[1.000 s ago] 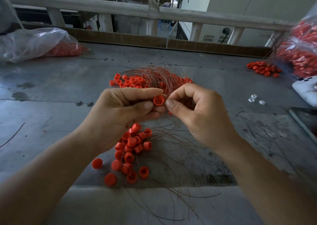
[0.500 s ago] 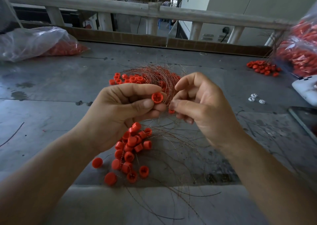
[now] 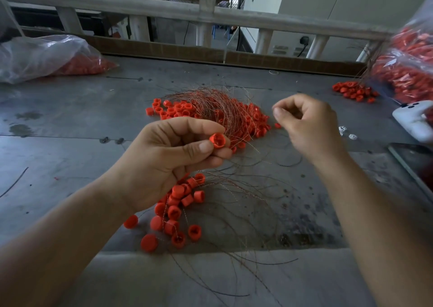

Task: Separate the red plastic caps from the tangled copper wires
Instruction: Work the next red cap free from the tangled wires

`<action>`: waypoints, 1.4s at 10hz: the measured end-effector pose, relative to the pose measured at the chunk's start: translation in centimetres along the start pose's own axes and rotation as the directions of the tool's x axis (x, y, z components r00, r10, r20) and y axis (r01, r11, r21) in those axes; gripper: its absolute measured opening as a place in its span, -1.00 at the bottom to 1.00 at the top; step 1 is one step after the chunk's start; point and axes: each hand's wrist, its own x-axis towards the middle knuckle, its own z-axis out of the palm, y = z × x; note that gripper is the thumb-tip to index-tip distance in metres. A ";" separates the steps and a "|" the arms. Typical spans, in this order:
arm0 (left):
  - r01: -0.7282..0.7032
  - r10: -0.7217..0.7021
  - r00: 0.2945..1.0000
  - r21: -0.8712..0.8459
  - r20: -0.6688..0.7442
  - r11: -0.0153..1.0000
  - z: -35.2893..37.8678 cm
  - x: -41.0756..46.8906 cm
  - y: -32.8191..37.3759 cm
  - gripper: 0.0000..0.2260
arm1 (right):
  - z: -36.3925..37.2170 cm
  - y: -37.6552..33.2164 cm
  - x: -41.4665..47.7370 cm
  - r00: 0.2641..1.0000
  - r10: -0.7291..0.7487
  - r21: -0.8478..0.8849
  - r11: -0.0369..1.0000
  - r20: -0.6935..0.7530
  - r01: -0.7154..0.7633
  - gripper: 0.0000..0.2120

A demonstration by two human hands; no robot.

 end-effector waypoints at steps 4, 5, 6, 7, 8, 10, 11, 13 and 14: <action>0.012 -0.012 0.999 -0.015 -0.032 1.000 -0.1 0.0 0.1 -0.80 | 2.0 5.8 2.1 0.967 0.184 -0.480 0.874 0.178 -0.078 -0.61; 0.017 -0.018 1.000 -0.011 -0.025 1.000 -0.1 0.1 0.0 -0.80 | 1.6 5.6 1.7 0.984 0.147 -0.386 0.917 0.097 -0.099 -0.67; 0.012 -0.013 1.000 -0.005 -0.028 1.000 -0.2 0.1 0.0 -0.80 | 1.6 5.6 1.7 0.987 0.131 -0.378 0.922 0.094 -0.086 -0.65; 0.014 -0.014 1.000 0.000 -0.028 1.000 -0.2 0.1 -0.1 -0.80 | 1.4 5.7 1.8 0.988 0.141 -0.378 0.919 0.055 -0.110 -0.64; 0.020 -0.020 0.999 0.001 -0.029 1.000 -0.2 0.1 0.0 -0.80 | 1.2 5.8 1.9 0.984 0.172 -0.405 0.904 0.051 -0.137 -0.73; 0.020 -0.019 0.999 0.012 -0.040 1.000 -0.1 0.1 0.1 -0.80 | 0.4 5.6 1.8 0.988 0.156 -0.345 0.928 0.010 -0.143 -0.86; 0.031 -0.029 0.998 0.030 -0.062 0.999 -0.2 0.1 0.0 -0.81 | -0.7 4.0 1.8 0.985 0.153 0.029 0.988 -0.081 -0.151 -0.89; 0.045 -0.031 0.991 0.110 -0.132 0.993 -0.1 0.2 -0.2 -0.79 | 0.1 -1.7 -1.0 0.973 0.005 0.568 0.811 0.231 -0.139 -0.78; 0.041 -0.022 0.989 0.131 -0.144 0.991 -0.2 0.2 0.0 -0.79 | 1.1 -3.2 -2.2 0.952 -0.044 0.611 0.776 0.304 -0.159 -0.77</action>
